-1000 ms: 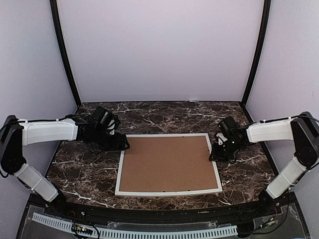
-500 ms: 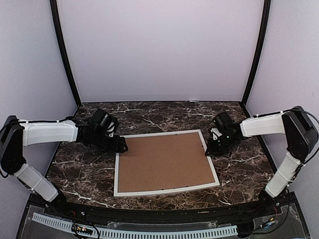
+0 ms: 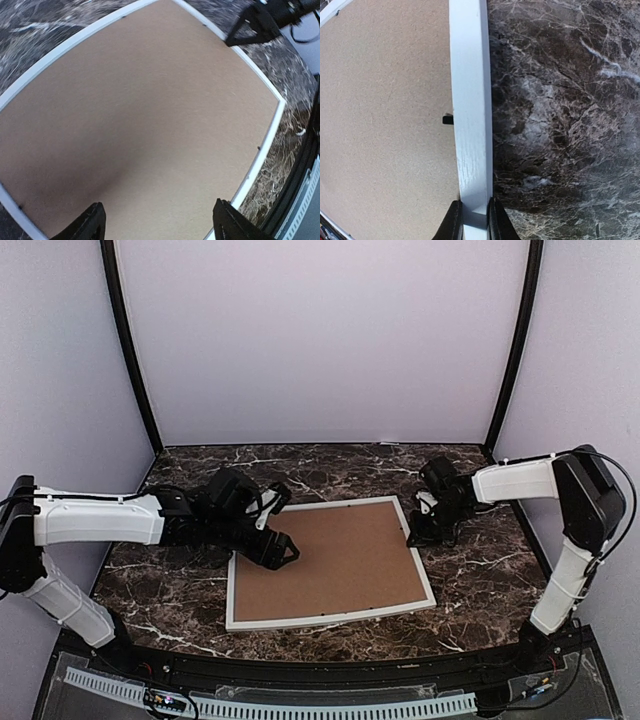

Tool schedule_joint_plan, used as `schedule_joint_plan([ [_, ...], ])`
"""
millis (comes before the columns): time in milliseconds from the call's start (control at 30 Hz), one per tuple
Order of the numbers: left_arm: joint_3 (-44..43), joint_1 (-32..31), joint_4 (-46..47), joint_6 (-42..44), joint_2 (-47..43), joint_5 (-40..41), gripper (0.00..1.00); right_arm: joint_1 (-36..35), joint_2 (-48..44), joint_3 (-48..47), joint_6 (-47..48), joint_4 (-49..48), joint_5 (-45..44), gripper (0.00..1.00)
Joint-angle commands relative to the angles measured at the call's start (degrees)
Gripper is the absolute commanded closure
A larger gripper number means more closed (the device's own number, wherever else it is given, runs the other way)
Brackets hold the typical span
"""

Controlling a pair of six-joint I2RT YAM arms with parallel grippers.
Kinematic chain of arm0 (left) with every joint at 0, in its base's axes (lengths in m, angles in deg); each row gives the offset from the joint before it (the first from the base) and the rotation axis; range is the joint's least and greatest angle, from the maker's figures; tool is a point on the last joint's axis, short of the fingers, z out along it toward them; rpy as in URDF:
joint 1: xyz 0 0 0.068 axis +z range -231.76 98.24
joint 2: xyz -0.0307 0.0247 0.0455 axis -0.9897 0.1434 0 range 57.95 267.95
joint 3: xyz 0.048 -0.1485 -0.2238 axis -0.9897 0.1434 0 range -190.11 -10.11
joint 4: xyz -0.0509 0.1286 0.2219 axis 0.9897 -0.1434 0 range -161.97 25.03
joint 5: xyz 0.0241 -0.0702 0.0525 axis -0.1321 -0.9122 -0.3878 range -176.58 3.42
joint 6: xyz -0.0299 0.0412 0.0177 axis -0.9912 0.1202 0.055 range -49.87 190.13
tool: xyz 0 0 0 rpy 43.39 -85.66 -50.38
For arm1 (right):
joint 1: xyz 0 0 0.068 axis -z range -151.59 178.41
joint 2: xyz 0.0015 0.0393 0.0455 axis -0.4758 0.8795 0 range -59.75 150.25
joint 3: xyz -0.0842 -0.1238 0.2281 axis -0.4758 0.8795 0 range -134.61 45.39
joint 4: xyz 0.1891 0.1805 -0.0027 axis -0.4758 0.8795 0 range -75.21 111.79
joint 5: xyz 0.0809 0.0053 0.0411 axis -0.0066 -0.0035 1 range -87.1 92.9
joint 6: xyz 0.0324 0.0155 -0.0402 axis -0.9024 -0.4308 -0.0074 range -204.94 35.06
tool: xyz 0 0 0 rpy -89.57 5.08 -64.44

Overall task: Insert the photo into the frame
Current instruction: Position the photo frame at the center of the board.

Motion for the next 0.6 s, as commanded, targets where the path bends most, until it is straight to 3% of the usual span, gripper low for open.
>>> schedule_joint_plan([
  [0, -4.2, -7.1, 5.4, 8.7, 3.4, 1.1, 0.23, 0.8, -0.4, -4.6, -1.0, 3.5, 3.5, 1.00],
  [233, -13.4, -18.8, 5.8, 20.0, 13.5, 9.9, 0.22, 1.2, -1.0, -7.9, -0.3, 6.8, 8.0, 1.00],
  [567, -19.6, -27.7, 6.1, 29.9, 25.0, 18.8, 0.20, 1.2, -1.6, -10.4, 0.1, 10.6, 11.0, 1.00],
])
